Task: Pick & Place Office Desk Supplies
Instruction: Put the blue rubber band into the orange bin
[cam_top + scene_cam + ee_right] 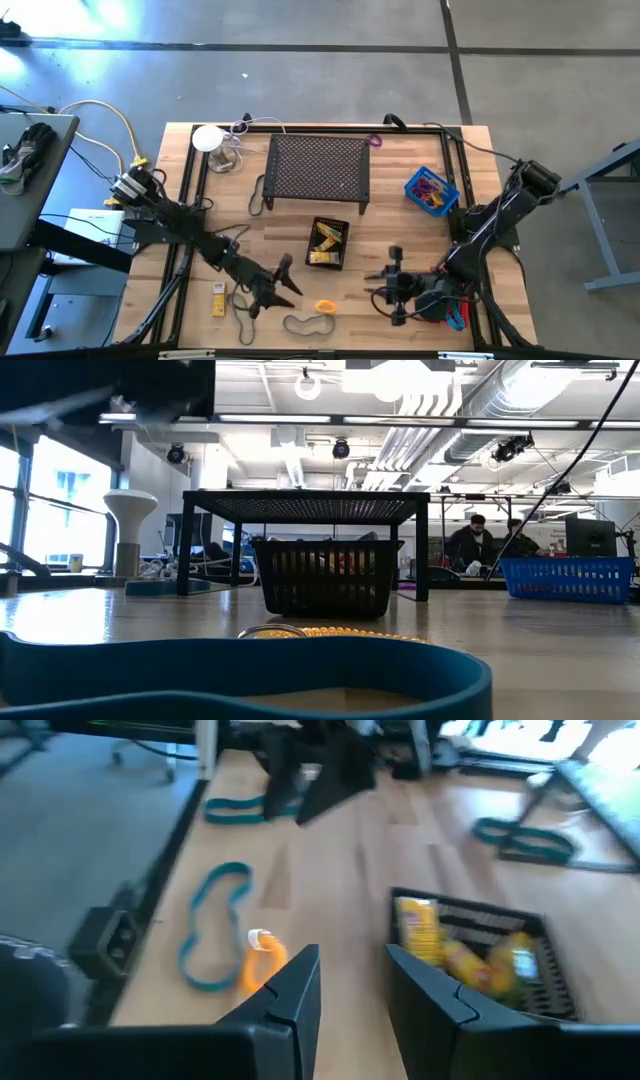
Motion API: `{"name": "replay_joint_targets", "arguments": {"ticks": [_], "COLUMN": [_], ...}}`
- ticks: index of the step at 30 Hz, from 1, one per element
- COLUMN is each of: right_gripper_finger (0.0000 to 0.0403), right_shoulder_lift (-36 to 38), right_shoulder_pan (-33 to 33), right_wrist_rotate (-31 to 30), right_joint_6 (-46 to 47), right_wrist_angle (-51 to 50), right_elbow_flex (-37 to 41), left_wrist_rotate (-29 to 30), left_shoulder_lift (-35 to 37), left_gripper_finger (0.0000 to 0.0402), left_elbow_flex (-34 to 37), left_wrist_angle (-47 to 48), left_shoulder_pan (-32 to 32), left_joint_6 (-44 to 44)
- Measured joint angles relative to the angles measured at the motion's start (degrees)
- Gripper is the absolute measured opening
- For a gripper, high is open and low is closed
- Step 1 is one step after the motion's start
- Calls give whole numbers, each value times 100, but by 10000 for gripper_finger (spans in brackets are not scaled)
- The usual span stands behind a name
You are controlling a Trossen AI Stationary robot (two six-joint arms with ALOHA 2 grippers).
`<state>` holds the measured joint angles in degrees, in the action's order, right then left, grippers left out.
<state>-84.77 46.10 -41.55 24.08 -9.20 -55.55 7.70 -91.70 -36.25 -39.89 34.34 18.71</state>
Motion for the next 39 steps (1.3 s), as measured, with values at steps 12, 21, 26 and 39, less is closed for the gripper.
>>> {"name": "replay_joint_targets", "arguments": {"ticks": [12, 21, 26, 39], "right_gripper_finger": [97, 97, 97, 97], "right_shoulder_lift": [-435, -433, -433, -430], "right_shoulder_pan": [-551, -810, -839, -828], "right_wrist_rotate": [1022, 1809, 1802, 1808], "right_joint_6": [-634, -635, -636, -337], "right_wrist_angle": [836, 721, 553, 549], "right_elbow_flex": [0, 0, 0, 0], "left_wrist_rotate": [305, 131, 5, 214], "left_shoulder_lift": [-199, 242, 833, 1012], "left_gripper_finger": [175, 175, 175, 175], "left_elbow_flex": [0, 4, 2, 0], "left_wrist_angle": [1294, 1367, 1566, 3098], "left_shoulder_pan": [134, 414, 683, 1488], "left_joint_6": [-1895, -2625, -2747, -2866]}}
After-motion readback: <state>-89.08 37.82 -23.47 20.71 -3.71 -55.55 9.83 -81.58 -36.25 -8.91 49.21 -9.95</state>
